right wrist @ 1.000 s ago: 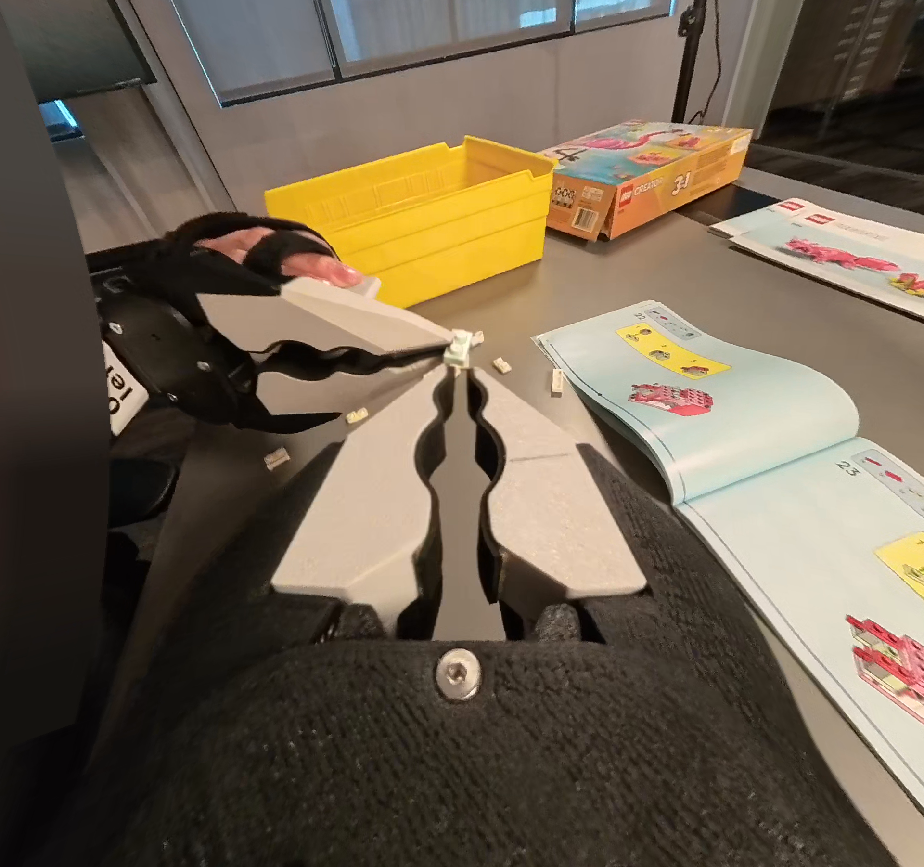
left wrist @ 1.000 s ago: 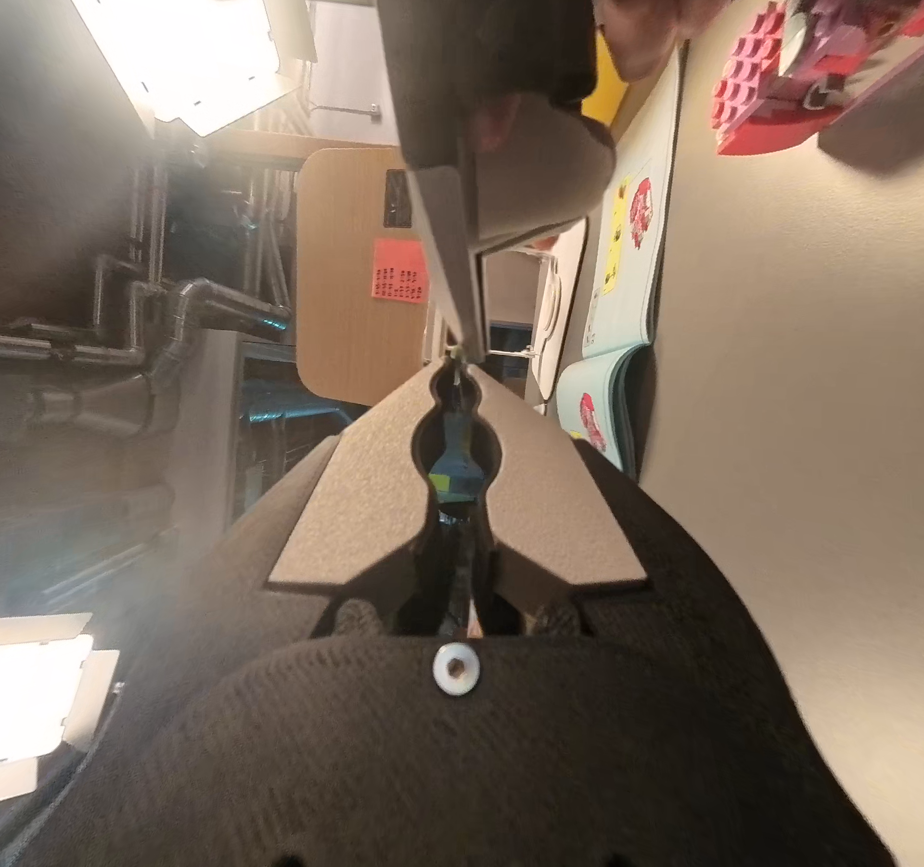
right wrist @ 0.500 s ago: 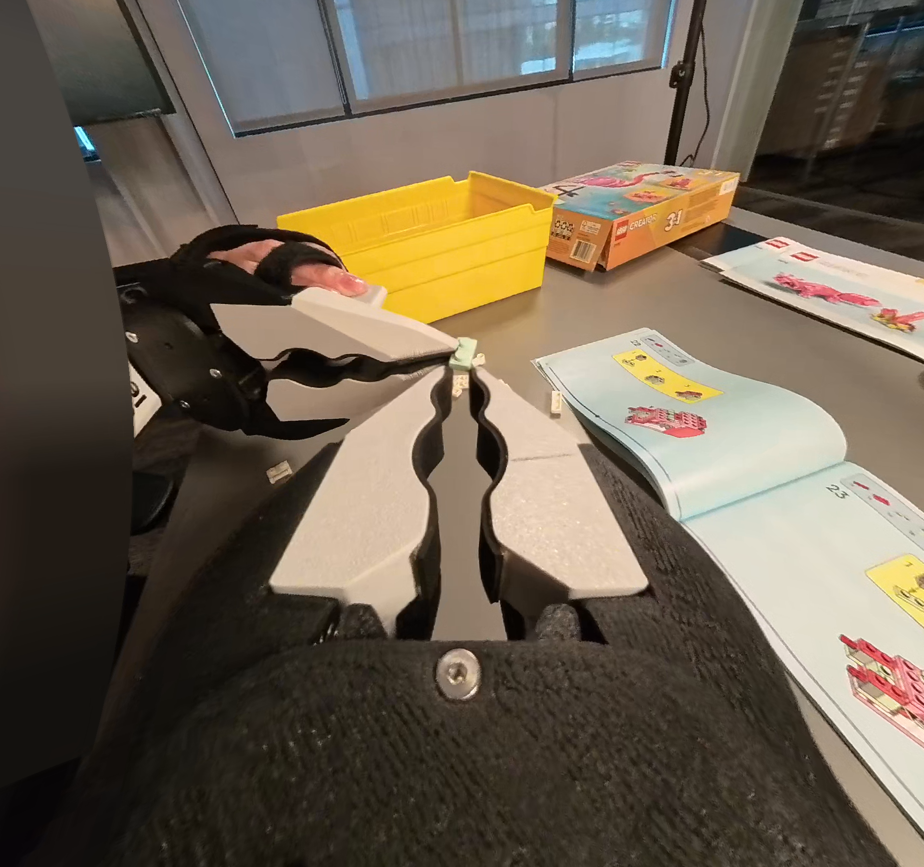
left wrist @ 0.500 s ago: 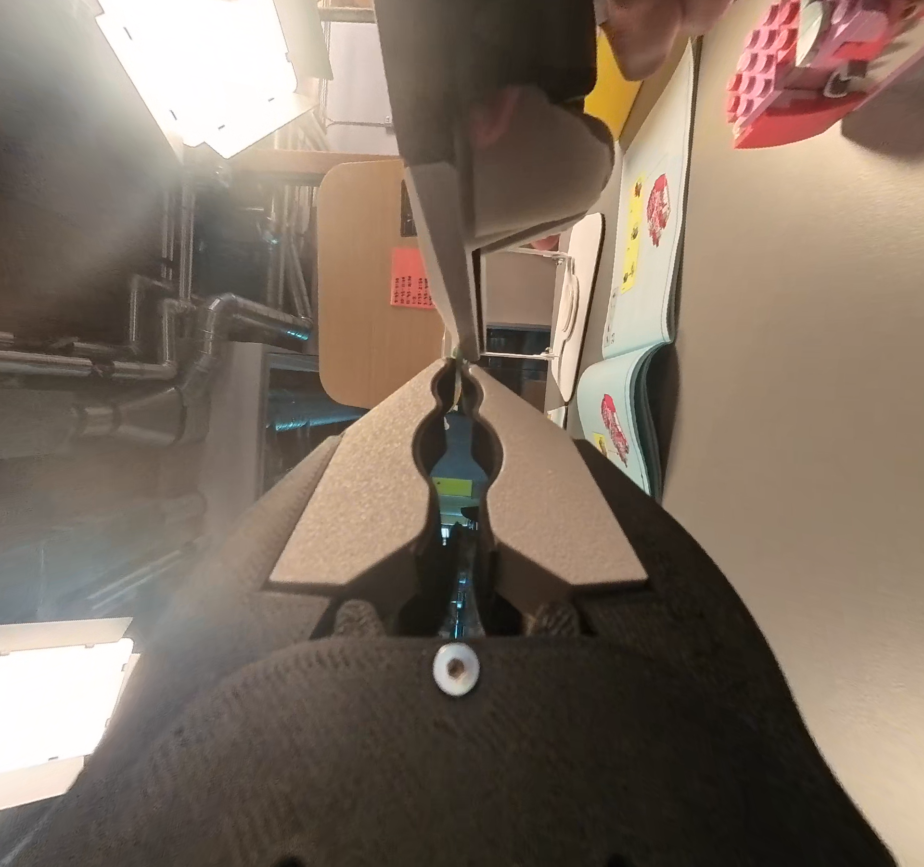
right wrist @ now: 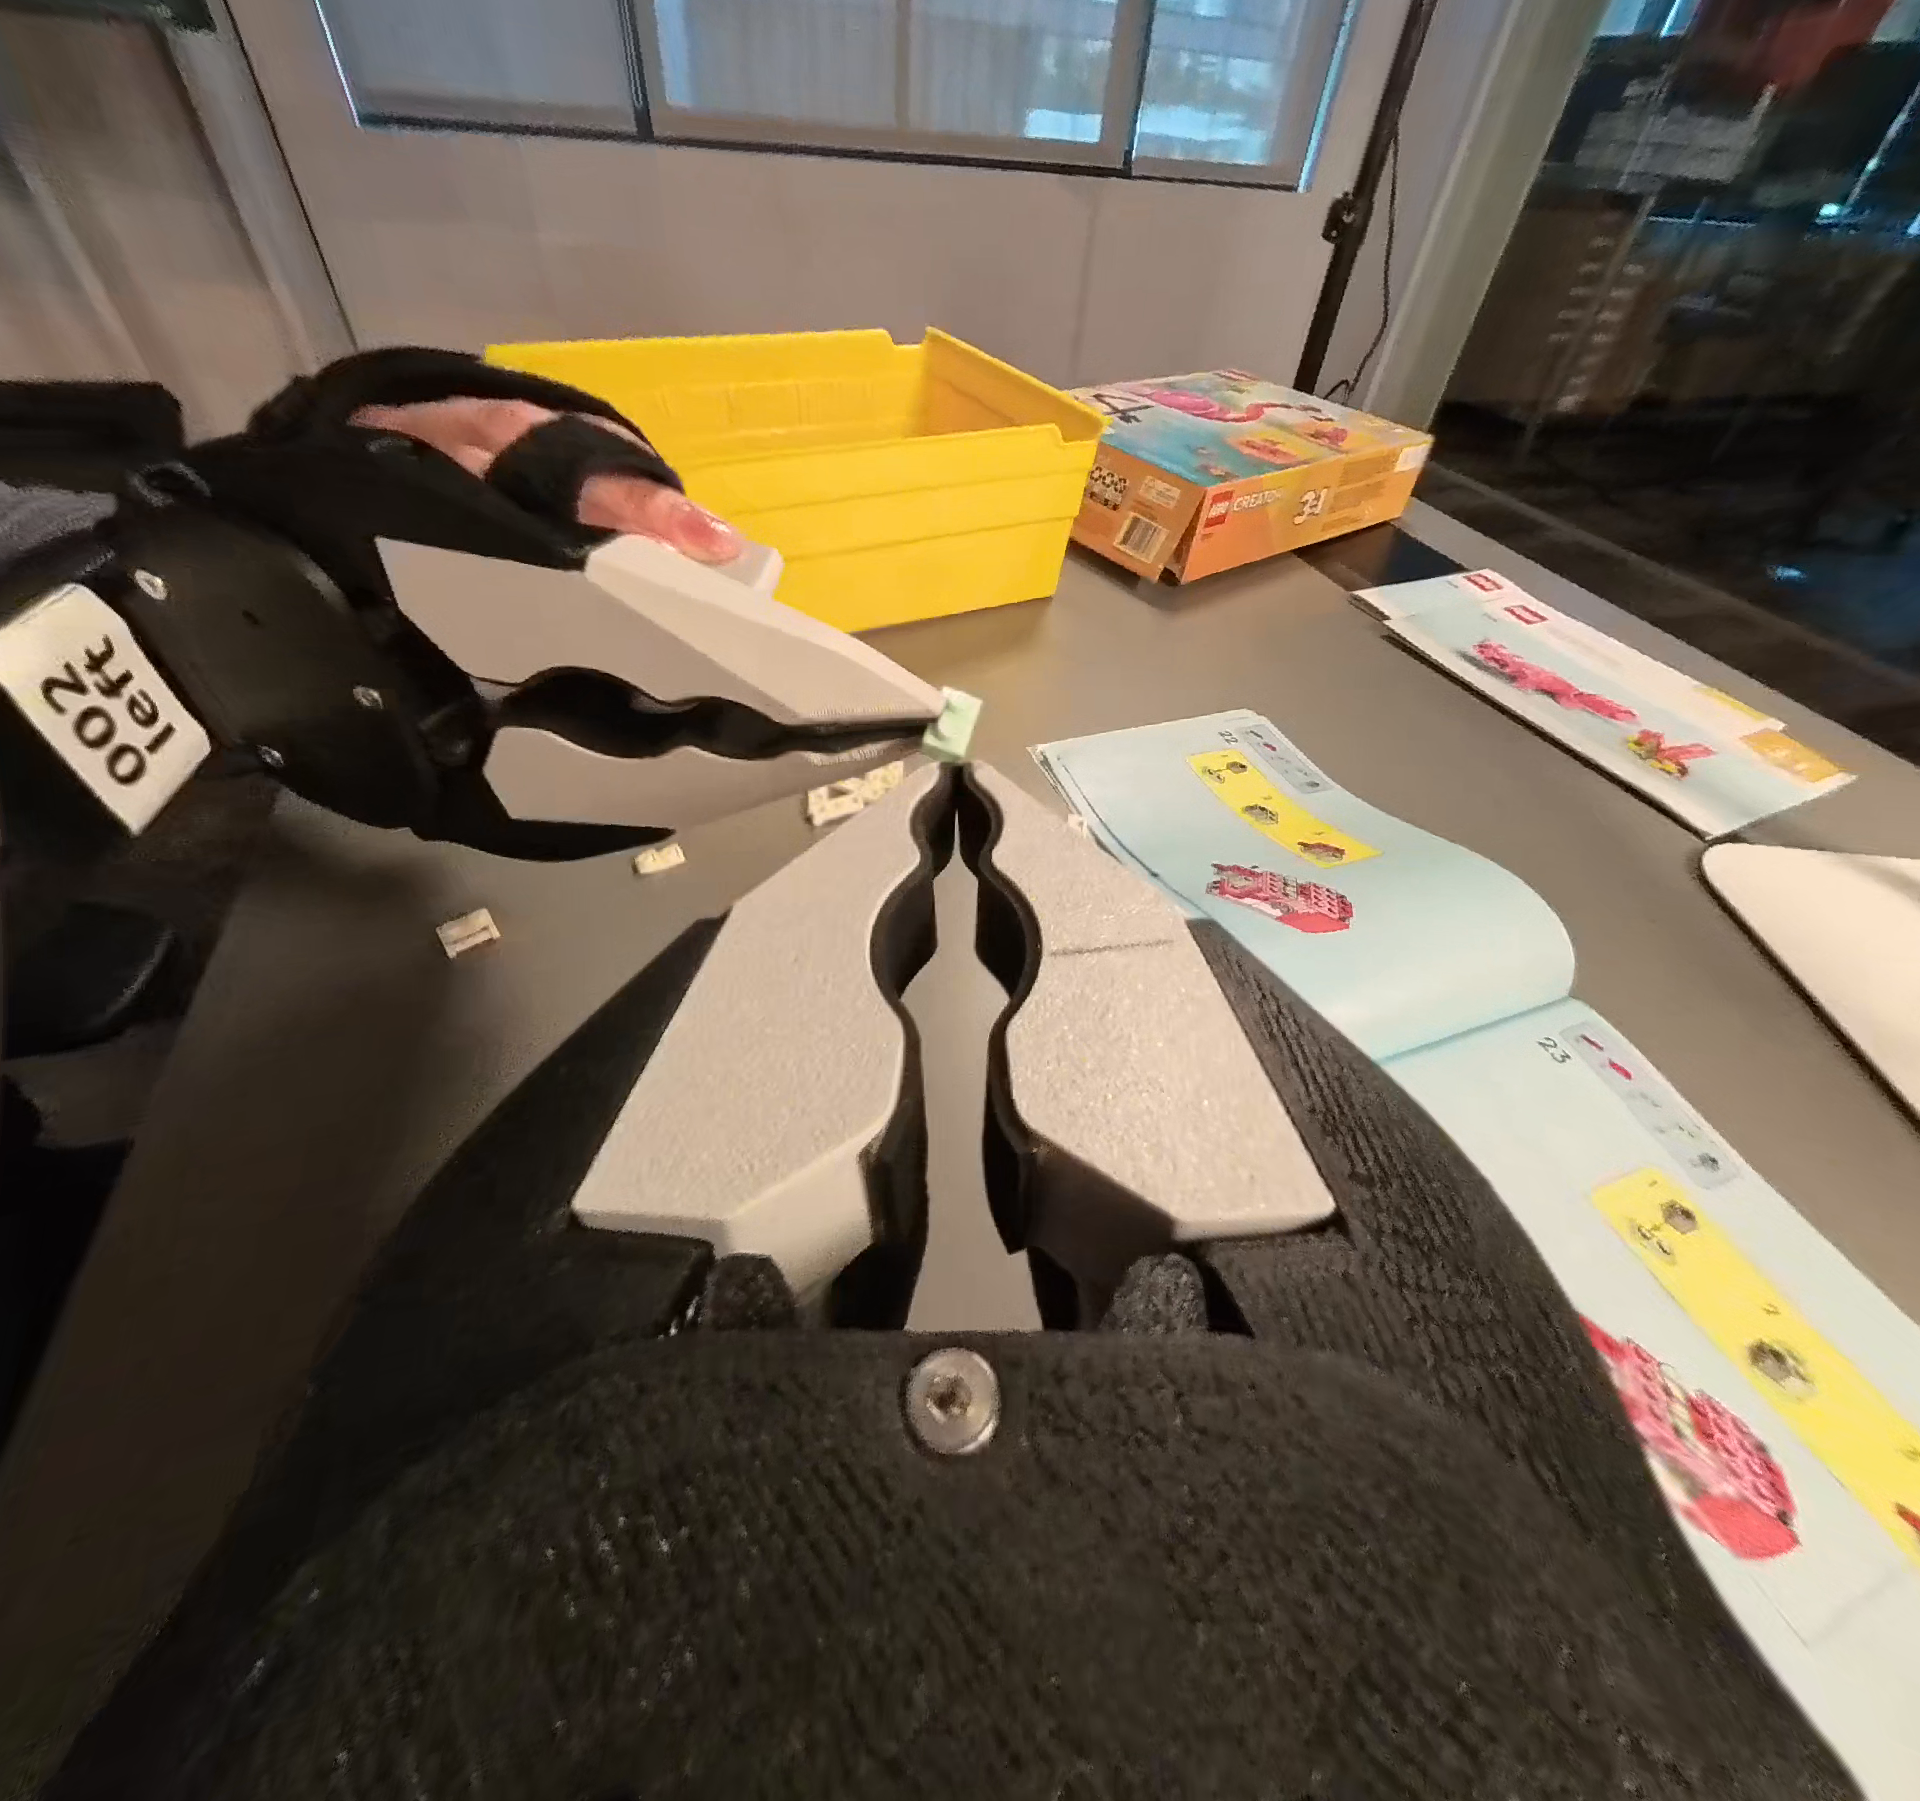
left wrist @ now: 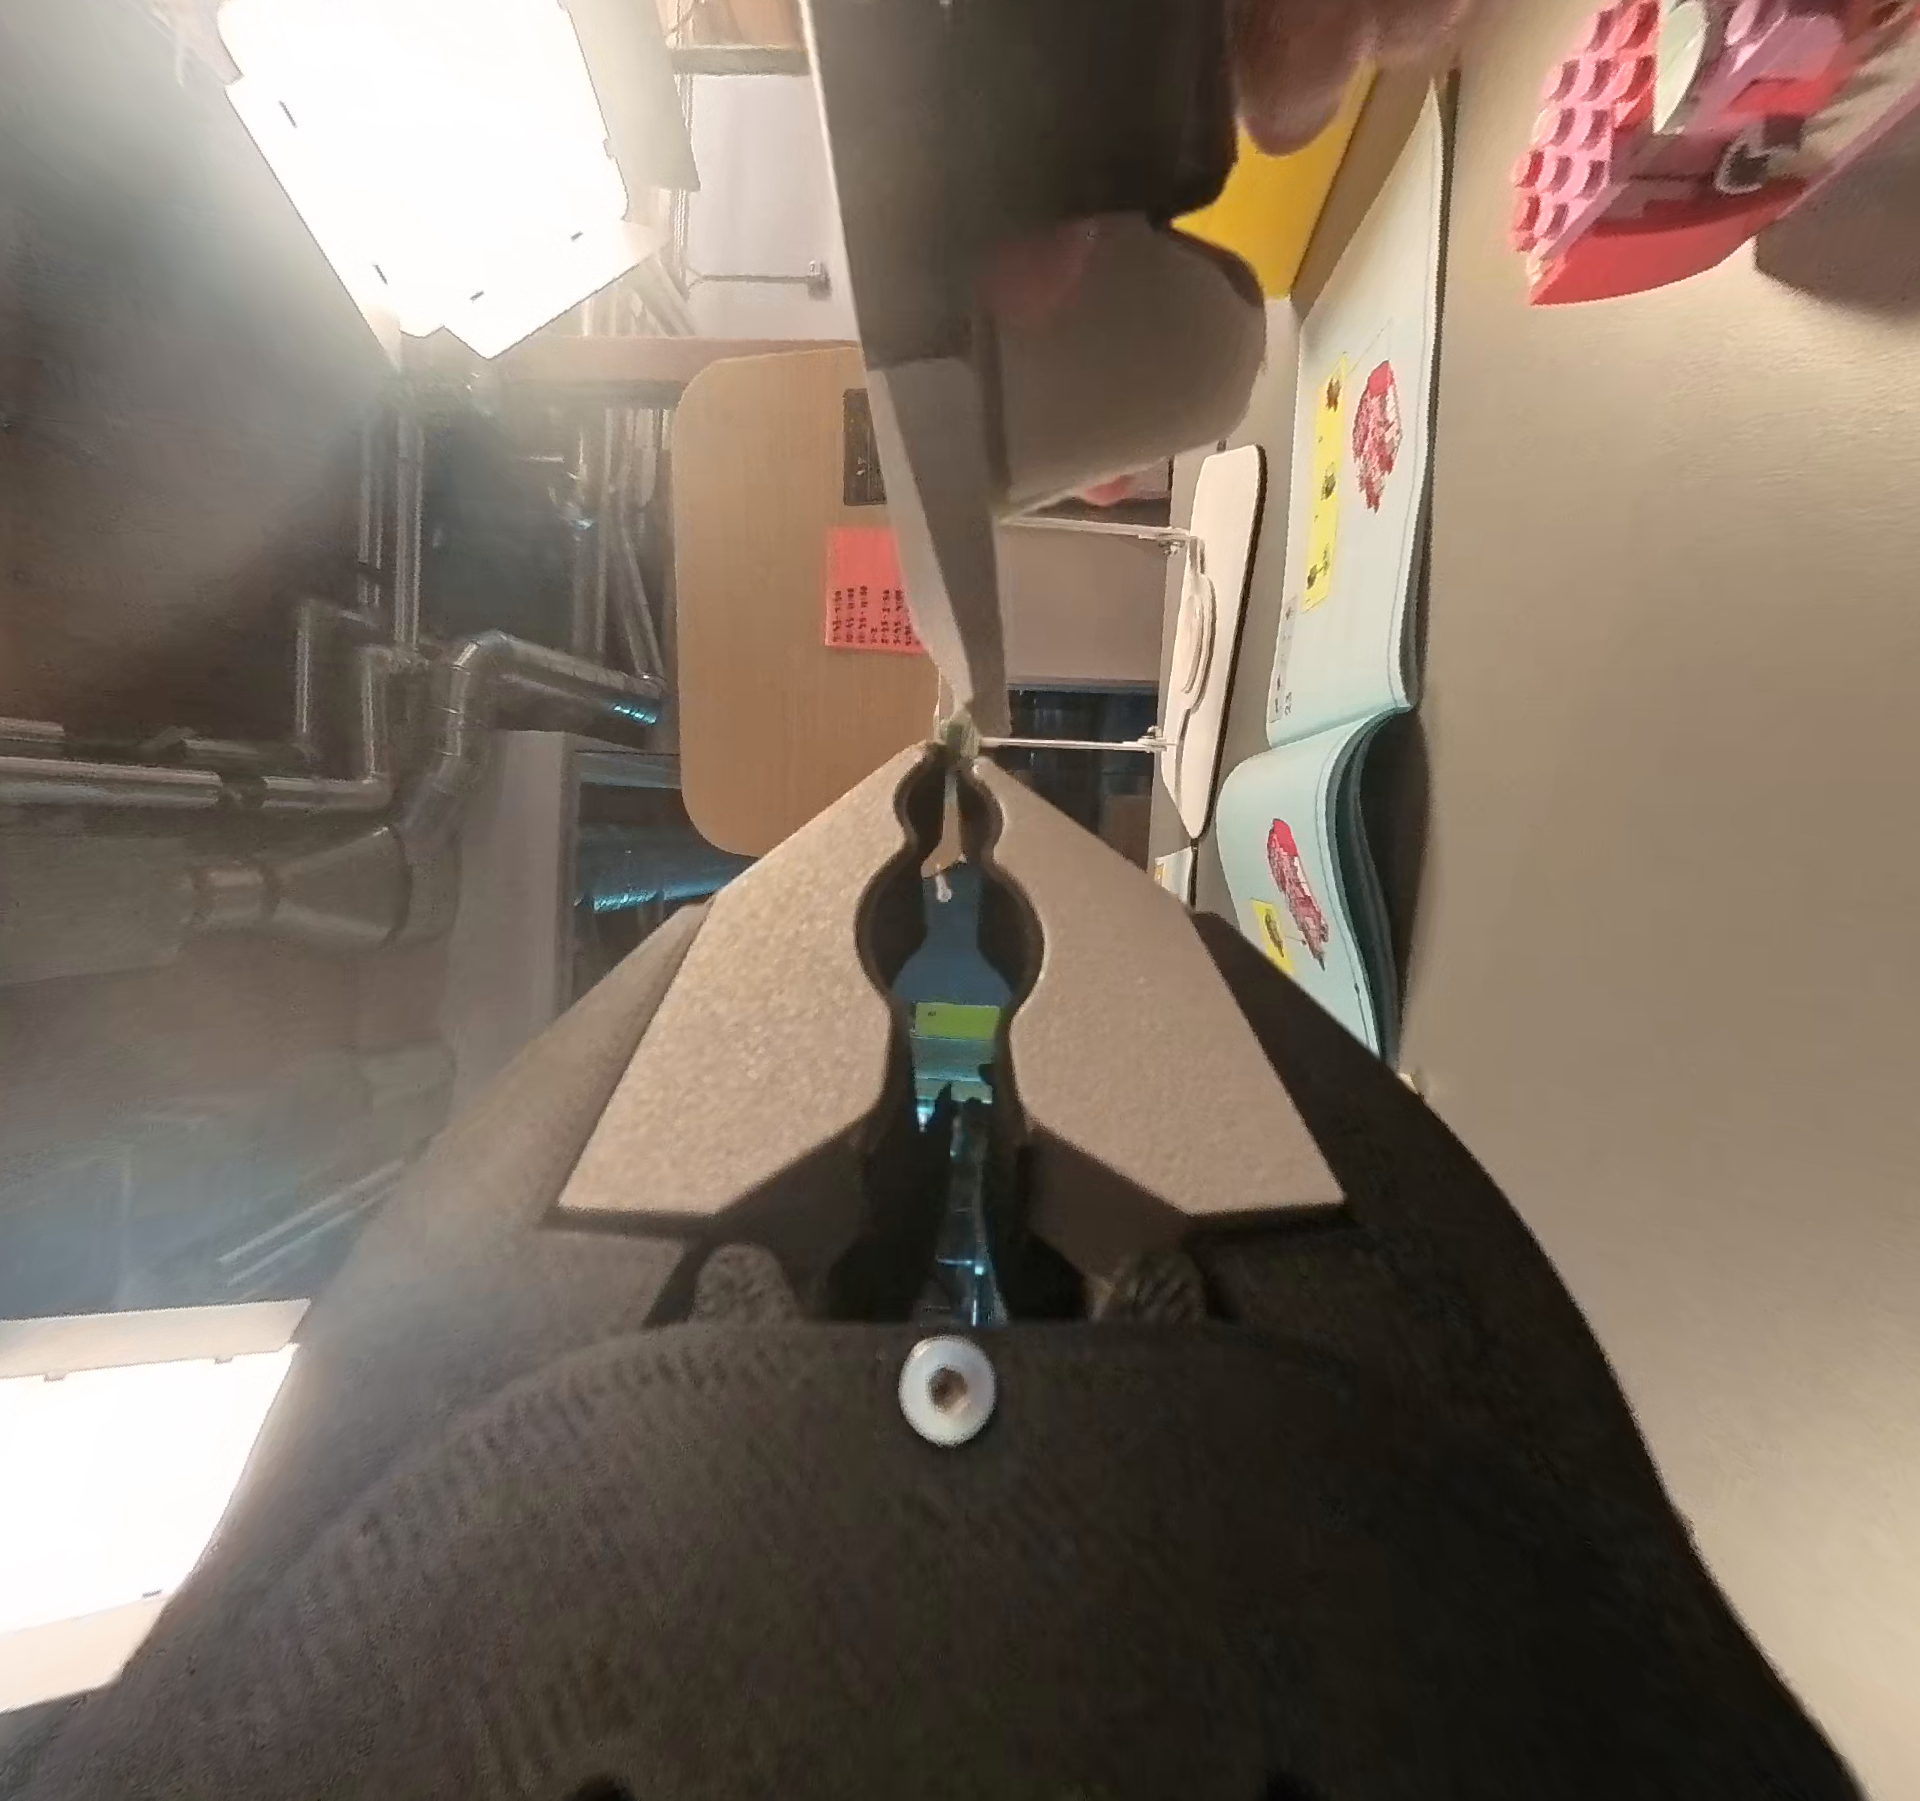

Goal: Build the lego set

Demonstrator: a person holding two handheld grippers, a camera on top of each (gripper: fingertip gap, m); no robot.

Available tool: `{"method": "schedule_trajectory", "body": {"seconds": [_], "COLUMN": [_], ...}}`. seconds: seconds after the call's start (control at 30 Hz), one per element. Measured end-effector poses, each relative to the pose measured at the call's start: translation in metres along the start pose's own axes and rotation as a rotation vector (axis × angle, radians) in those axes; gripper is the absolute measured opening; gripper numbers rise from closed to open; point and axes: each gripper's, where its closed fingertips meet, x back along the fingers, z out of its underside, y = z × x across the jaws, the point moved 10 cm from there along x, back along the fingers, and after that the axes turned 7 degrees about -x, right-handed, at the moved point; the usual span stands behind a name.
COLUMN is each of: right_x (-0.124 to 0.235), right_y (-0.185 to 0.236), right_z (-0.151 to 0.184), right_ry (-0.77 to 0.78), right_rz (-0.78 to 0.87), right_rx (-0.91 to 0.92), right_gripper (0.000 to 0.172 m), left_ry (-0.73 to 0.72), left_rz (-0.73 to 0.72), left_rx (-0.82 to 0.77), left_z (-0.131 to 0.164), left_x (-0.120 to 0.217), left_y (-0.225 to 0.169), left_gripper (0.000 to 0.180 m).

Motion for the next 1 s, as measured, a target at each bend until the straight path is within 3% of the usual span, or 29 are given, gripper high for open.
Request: {"method": "schedule_trajectory", "body": {"seconds": [0.1,0.2,0.47,0.77,0.97,1.0], "right_x": [0.001,0.003,0.005,0.003,0.002,0.003], "right_y": [0.002,0.0,-0.003,-0.001,0.007,0.009], "right_z": [-0.001,-0.003,-0.003,-0.001,0.0,-0.001], "right_ry": [0.007,-0.012,-0.065,-0.036,0.009,0.016], "right_rz": [-0.022,-0.087,-0.126,-0.095,-0.042,-0.019], "right_rx": [-0.024,-0.111,-0.182,-0.126,-0.035,-0.008], "right_gripper": [0.002,0.017,0.016,0.006,0.006,0.006], "left_ry": [-0.007,-0.006,-0.017,-0.029,-0.074,-0.058], "left_rz": [-0.008,-0.022,-0.027,-0.013,0.076,0.084], "left_rx": [-0.014,-0.037,-0.05,-0.033,0.173,0.215], "left_z": [0.0,0.002,0.001,-0.002,0.004,0.008], "left_x": [0.002,0.002,0.003,0.004,0.011,0.013], "left_y": [0.0,0.0,0.001,-0.002,0.0,0.002], "left_gripper": [0.001,0.001,0.001,0.001,0.003,0.013]}}
